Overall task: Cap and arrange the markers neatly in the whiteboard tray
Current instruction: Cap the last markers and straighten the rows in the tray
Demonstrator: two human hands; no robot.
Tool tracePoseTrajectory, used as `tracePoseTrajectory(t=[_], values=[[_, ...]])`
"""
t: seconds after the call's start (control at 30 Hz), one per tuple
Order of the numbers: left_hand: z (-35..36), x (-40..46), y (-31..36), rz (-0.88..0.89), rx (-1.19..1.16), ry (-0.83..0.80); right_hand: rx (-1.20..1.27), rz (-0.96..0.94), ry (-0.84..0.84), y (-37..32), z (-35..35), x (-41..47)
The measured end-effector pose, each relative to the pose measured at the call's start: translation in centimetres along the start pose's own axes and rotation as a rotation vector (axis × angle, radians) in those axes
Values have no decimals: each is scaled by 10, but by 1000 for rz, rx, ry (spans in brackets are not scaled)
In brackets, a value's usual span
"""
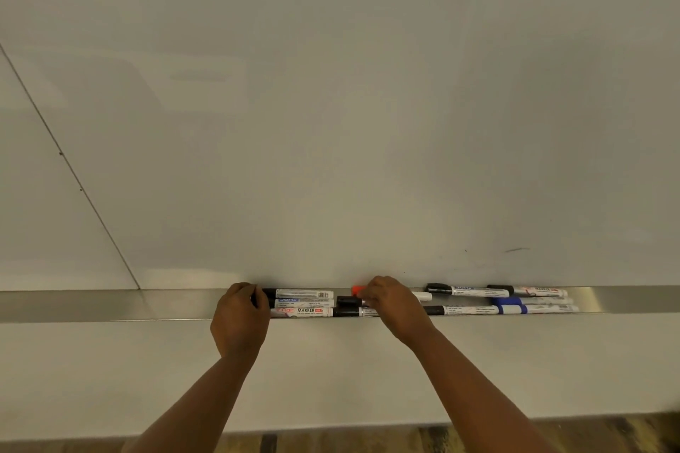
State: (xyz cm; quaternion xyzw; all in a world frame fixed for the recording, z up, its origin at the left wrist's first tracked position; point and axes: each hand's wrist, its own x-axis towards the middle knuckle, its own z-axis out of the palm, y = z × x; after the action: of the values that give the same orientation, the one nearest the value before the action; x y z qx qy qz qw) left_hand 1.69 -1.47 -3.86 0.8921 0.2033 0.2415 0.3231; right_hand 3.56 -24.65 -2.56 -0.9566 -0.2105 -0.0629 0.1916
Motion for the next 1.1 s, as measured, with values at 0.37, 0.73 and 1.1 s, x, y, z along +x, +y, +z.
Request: tracePoseTrajectory(t=[0.37,0.73,1.1], values=[[5,-6,5,607,202,-121,-46,86,73,15,-11,-1],[10,-15,7,707,281,-305,-92,65,-2,18,-11,0],[13,-19,17,674,314,-314,-120,15,-65,15,-14,2]])
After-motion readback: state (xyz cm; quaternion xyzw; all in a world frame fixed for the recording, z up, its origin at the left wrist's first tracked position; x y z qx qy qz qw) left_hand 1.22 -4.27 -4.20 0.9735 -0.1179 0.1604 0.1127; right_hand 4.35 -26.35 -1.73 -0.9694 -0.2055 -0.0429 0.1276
